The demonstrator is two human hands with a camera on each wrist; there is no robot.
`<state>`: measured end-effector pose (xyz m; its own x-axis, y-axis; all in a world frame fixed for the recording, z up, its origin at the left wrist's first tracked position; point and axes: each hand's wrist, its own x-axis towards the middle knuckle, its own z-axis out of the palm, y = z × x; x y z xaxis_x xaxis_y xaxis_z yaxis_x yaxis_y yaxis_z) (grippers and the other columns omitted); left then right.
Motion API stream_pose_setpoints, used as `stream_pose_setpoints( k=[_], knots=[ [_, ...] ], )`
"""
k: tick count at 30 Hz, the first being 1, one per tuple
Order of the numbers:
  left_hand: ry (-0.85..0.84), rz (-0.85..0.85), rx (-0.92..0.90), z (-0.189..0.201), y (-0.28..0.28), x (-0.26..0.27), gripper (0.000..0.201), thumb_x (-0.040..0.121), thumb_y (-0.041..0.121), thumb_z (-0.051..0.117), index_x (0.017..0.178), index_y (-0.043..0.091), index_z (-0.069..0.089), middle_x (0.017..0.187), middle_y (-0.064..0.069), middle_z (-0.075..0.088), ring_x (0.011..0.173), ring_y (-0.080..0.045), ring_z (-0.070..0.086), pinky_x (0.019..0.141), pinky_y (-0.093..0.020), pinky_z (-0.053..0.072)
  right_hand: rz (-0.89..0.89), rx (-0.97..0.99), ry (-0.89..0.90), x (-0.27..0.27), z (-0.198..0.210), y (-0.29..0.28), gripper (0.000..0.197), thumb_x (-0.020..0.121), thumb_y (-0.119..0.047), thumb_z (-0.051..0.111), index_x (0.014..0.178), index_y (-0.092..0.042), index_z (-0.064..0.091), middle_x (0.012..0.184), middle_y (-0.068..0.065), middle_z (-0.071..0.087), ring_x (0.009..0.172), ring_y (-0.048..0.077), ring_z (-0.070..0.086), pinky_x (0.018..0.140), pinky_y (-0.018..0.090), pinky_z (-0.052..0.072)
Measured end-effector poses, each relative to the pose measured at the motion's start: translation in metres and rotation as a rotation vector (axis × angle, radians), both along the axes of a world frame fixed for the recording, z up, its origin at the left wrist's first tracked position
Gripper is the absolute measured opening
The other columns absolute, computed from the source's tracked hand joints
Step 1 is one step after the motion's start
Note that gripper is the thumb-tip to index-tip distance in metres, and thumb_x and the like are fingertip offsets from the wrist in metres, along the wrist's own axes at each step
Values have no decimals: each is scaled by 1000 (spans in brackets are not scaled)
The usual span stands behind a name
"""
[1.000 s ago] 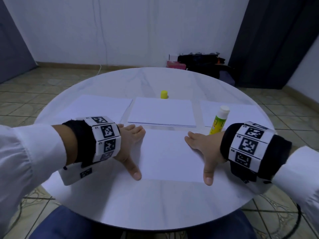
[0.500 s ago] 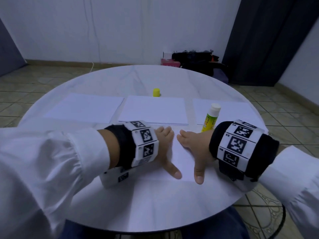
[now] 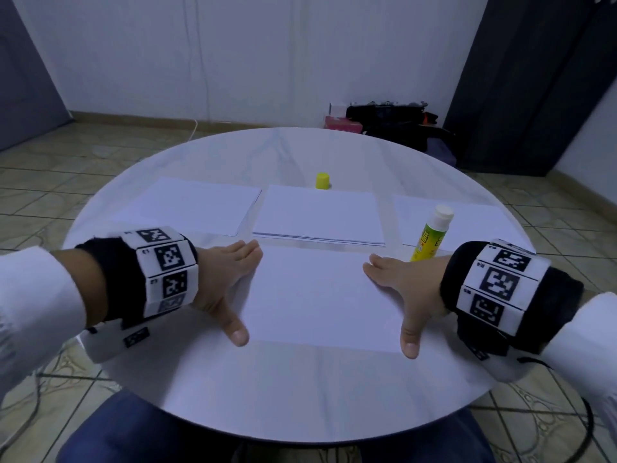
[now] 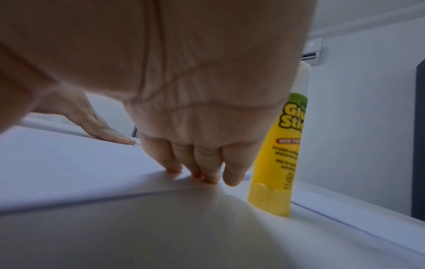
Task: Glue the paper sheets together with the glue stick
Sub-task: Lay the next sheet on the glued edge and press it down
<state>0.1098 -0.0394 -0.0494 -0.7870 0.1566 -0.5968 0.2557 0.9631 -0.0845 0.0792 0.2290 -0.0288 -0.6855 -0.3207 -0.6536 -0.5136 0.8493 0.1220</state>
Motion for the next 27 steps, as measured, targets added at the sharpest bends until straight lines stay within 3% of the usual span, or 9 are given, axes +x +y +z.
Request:
stream_pose_setpoints(
  k=[4,7,9,12,15,18,22,25,27],
  knots=[
    [28,-25,11,-5,-3,-2,181,-2,102,20,148,11,-22,157,0,-26,146,-17,-17,120,-37,-1,44,-29,-87,2,0,-5,122,69,-29,82,147,-43,-12,155,-12,-23,146,10,-8,118,40,12],
    [48,-23,1,-8,-4,-1,171,20,100,45,148,10,-22,157,-2,-25,146,-17,-17,120,-36,-3,139,-19,-129,14,3,-24,107,76,-35,75,144,-52,-6,155,-16,-22,146,9,-4,118,41,14],
    [76,-16,-16,-11,-4,-1,157,42,91,59,149,9,-21,158,-3,-24,146,-17,-17,120,-36,-3,238,-20,-125,27,5,-45,89,87,-38,62,147,-48,-2,156,-14,-19,146,11,-1,118,39,13],
    [99,-17,-25,-14,-4,-2,145,57,80,66,149,8,-20,158,-3,-22,146,-17,-16,121,-39,1,435,-47,-55,44,5,-83,66,99,-22,39,151,-34,0,159,-7,-13,146,17,6,116,36,11],
    [83,-19,-34,-13,0,-2,155,46,91,58,147,4,-21,157,-7,-23,146,-20,-16,121,-39,-2,553,-83,21,49,0,-119,60,101,-13,32,153,-20,4,159,2,0,144,19,14,113,33,16],
    [55,-44,-51,-11,2,-3,165,29,102,34,146,-1,-20,156,-13,-22,146,-25,-15,120,-36,-6,595,-86,95,48,-5,-141,54,101,-23,40,149,-13,20,153,5,22,139,20,25,101,27,22],
    [80,-29,-48,-16,-2,-4,144,59,85,57,146,2,-22,156,-11,-23,146,-24,-18,120,-40,1,541,-82,56,35,-5,-139,66,95,-32,52,149,-12,21,152,3,22,138,22,28,105,35,29],
    [101,-50,-63,-15,1,-2,138,66,75,64,147,1,-19,157,-11,-21,146,-23,-16,120,-38,-4,429,-72,-26,19,-4,-116,94,89,-35,62,152,-16,-4,159,-3,-10,146,13,-2,117,34,9],
    [104,-25,-38,-12,0,0,149,53,83,65,148,3,-18,158,-9,-19,147,-21,-14,121,-38,0,366,-70,-46,9,-5,-95,107,83,-36,69,151,-19,-12,157,-6,-19,145,9,-11,118,32,1]
  ],
)
